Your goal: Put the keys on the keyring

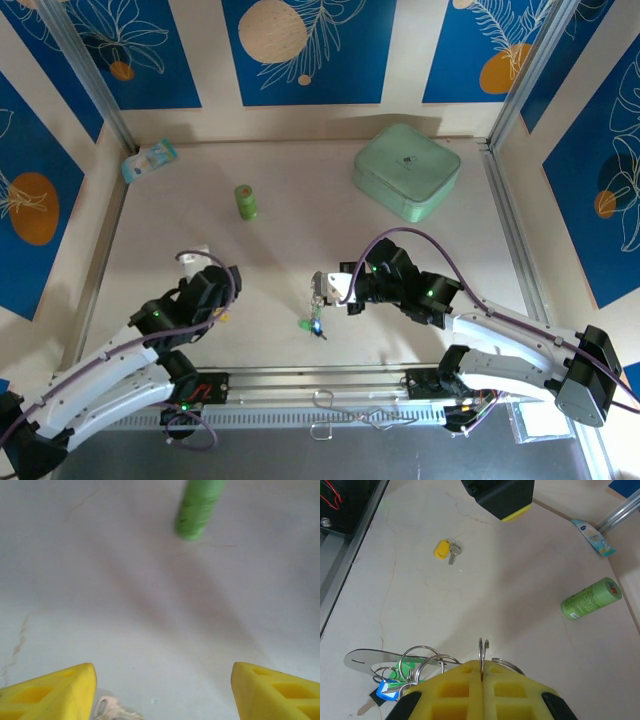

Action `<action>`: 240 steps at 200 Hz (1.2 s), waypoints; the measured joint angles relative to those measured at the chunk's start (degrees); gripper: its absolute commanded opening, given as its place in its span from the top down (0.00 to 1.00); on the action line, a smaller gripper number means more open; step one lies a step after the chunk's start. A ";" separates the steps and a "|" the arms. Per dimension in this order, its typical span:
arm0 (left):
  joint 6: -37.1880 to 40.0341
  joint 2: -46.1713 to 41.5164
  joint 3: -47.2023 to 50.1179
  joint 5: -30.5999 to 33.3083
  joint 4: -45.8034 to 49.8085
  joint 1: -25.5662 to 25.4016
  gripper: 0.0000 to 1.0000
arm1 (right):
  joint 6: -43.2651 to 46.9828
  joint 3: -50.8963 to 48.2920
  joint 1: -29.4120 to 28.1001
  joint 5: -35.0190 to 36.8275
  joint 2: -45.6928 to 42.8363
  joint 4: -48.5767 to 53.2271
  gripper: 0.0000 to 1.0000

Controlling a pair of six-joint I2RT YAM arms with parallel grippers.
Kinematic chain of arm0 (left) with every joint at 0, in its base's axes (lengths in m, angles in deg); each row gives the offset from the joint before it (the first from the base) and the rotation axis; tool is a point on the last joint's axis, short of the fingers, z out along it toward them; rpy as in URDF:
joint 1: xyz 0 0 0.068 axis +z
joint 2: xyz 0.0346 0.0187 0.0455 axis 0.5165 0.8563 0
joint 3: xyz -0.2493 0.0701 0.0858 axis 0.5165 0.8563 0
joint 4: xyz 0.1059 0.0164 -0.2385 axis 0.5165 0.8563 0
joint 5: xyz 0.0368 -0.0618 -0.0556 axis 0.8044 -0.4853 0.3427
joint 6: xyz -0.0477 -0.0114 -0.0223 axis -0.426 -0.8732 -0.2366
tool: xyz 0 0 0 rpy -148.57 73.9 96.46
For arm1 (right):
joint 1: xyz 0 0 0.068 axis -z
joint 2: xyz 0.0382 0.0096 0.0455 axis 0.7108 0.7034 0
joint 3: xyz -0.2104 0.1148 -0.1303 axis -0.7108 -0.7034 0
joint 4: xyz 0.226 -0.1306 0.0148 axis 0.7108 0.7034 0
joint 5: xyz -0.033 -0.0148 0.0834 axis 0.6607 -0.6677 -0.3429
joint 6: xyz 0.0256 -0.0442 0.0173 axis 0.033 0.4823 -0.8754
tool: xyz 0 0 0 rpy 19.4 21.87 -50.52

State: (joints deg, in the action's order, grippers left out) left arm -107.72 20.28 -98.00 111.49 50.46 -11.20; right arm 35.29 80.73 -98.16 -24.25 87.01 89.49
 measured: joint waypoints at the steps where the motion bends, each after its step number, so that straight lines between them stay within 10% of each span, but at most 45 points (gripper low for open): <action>1: -0.28 0.00 0.15 -0.31 0.00 0.57 0.33 | 0.00 0.00 0.00 0.00 0.00 0.00 1.00; 45: -4.22 2.82 5.40 -8.57 1.22 10.80 0.36 | 0.00 0.00 -0.07 0.00 0.07 0.37 1.00; 240: -6.58 24.70 5.18 -15.32 -0.68 13.81 0.72 | -0.26 0.00 -0.39 -0.07 0.94 0.98 1.00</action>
State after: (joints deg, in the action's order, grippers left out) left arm -114.30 44.97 -92.82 96.17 49.78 2.61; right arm 35.03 80.73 -98.55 -24.32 87.95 90.47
